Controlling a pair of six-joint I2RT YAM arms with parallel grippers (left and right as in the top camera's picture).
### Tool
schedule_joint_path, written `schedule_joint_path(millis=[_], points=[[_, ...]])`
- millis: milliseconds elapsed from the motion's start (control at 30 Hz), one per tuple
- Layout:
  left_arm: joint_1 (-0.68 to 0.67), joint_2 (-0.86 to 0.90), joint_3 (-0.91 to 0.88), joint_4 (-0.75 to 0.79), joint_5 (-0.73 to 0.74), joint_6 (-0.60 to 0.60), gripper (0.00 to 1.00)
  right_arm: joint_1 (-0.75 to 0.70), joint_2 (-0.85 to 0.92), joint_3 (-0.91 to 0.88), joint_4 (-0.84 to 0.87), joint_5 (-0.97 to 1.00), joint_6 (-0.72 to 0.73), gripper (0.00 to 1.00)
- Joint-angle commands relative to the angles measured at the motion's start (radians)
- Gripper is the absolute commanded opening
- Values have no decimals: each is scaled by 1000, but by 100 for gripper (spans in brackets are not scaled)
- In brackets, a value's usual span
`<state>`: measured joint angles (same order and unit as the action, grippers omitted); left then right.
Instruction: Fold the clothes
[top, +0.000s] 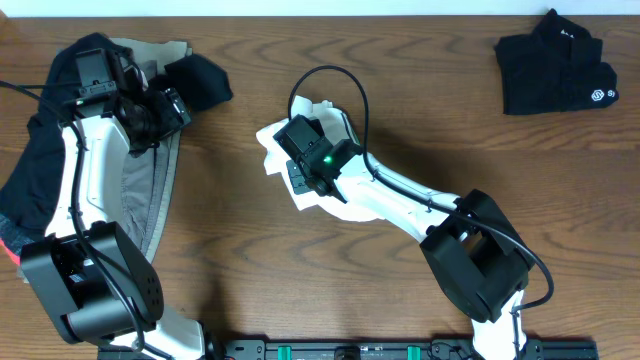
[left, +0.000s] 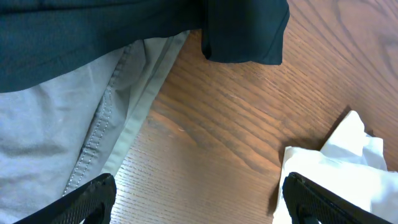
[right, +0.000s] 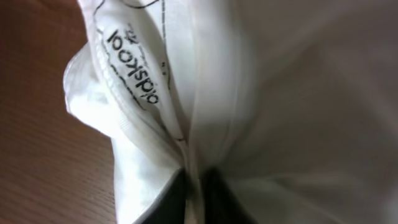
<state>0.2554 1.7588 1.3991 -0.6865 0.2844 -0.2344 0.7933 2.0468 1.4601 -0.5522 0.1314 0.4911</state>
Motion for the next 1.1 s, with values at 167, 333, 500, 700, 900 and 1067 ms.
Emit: schedule_joint_path(millis=[167,333,500,700,900,1067], points=[[2,7,-4,-6,-9,13,87,21,-16,97,-57,-21,-59,1],[2,7,-4,-6,-9,13,87,77,-16,125,-66,-70,-114,1],[2,7,-4,-6,-9,13,87,143,23,122,-67,-68,-161,24],[2,7,-4,-9,-9,13,87,128,12,143,-79,-57,-174,93],[2,7,-4,-13,-9,13,87,23,-111,202,-160,-78,-129,96],[2,7,-4,-13,-9,13,87,-101,-134,196,-183,-232,-168,77]])
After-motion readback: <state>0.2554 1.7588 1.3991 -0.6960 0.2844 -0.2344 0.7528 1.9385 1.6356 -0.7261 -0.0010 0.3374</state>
